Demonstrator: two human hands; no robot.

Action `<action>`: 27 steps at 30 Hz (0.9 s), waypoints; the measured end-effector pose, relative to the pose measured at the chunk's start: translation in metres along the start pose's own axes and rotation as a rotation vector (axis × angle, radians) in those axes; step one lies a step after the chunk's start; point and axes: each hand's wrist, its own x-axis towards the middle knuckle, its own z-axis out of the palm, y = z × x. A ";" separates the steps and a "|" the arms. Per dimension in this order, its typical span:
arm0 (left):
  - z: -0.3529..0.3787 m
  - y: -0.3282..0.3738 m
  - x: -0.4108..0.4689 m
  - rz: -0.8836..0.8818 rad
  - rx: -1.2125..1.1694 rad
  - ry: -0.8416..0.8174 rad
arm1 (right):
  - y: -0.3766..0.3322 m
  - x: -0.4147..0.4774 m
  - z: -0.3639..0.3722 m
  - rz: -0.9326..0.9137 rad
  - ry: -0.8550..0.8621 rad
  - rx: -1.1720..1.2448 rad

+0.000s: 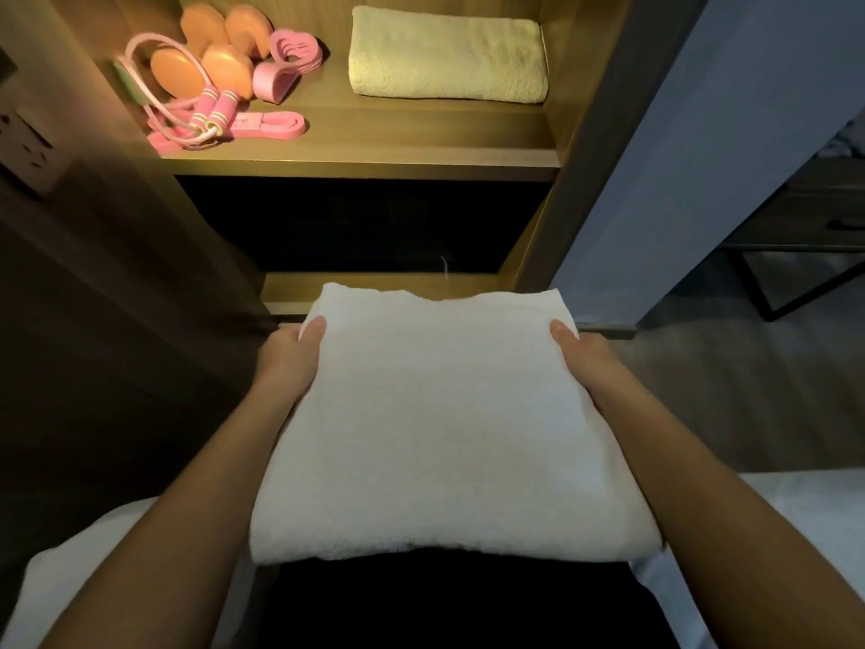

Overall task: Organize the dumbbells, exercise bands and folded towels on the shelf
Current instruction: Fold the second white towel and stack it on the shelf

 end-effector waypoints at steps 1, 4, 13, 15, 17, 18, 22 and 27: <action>0.000 -0.001 -0.001 -0.036 0.009 -0.028 | 0.002 -0.003 0.000 0.017 -0.019 0.005; -0.007 -0.011 -0.011 -0.193 -0.049 -0.159 | 0.014 -0.023 -0.008 0.076 -0.086 0.082; -0.006 -0.016 -0.055 0.042 0.003 -0.067 | 0.024 -0.055 0.002 -0.142 0.009 -0.026; -0.010 -0.019 -0.055 0.009 -0.037 -0.063 | 0.030 -0.052 -0.003 -0.084 -0.014 0.017; -0.012 -0.022 -0.053 -0.008 -0.026 -0.083 | 0.033 -0.050 -0.007 -0.054 -0.021 -0.025; -0.013 -0.022 -0.053 -0.004 -0.028 -0.076 | 0.033 -0.049 -0.007 -0.057 -0.009 -0.044; -0.017 -0.018 -0.059 -0.026 -0.053 -0.091 | 0.029 -0.058 -0.008 -0.071 -0.016 -0.022; -0.039 -0.041 -0.100 -0.171 -0.240 -0.270 | 0.055 -0.104 -0.027 0.056 -0.231 0.105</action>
